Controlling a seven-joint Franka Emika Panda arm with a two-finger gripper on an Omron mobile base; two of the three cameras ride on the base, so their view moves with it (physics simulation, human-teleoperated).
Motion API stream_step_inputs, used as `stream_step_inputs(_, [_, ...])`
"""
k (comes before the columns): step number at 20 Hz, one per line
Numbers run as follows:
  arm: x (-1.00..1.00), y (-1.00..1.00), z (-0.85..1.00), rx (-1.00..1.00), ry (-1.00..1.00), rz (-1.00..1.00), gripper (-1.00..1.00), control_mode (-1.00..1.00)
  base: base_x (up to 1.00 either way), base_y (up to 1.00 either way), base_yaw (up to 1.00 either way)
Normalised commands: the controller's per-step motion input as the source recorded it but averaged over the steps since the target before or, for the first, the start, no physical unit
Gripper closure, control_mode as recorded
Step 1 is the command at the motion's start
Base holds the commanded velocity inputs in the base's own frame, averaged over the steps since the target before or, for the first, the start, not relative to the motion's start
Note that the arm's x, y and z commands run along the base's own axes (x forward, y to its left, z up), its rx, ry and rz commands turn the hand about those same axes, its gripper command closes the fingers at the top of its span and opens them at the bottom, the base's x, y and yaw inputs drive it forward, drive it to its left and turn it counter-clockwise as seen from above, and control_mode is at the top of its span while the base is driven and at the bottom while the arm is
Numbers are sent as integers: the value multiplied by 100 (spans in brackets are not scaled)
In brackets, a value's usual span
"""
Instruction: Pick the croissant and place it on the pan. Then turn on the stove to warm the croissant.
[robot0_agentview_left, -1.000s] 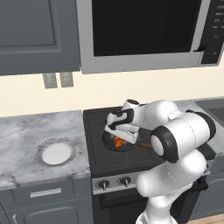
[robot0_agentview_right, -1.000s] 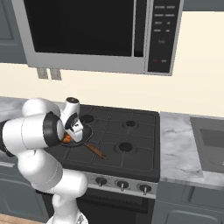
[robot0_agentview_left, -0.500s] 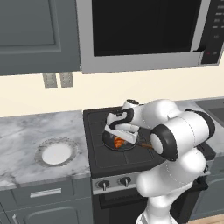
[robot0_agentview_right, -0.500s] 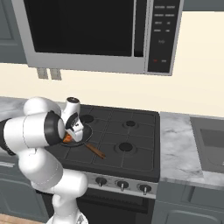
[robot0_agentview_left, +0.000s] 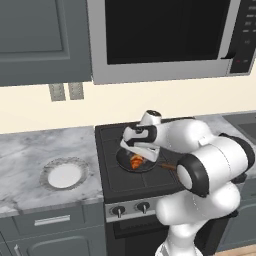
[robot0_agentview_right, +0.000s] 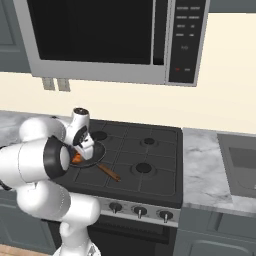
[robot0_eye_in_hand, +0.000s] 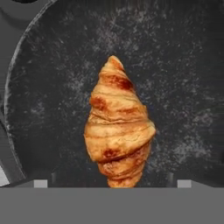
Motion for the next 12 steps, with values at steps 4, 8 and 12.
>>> stream_step_inputs(4, [-16, 0, 36, 0, -7, 0, -100, -100, 0, 0, 0])
stream_step_inputs(8, [-21, 0, 38, 0, -6, 0, -100, -100, 0, 0, 0])
stream_step_inputs(12, [-27, 0, 39, 0, -6, 0, -100, -100, 0, 0, 0])
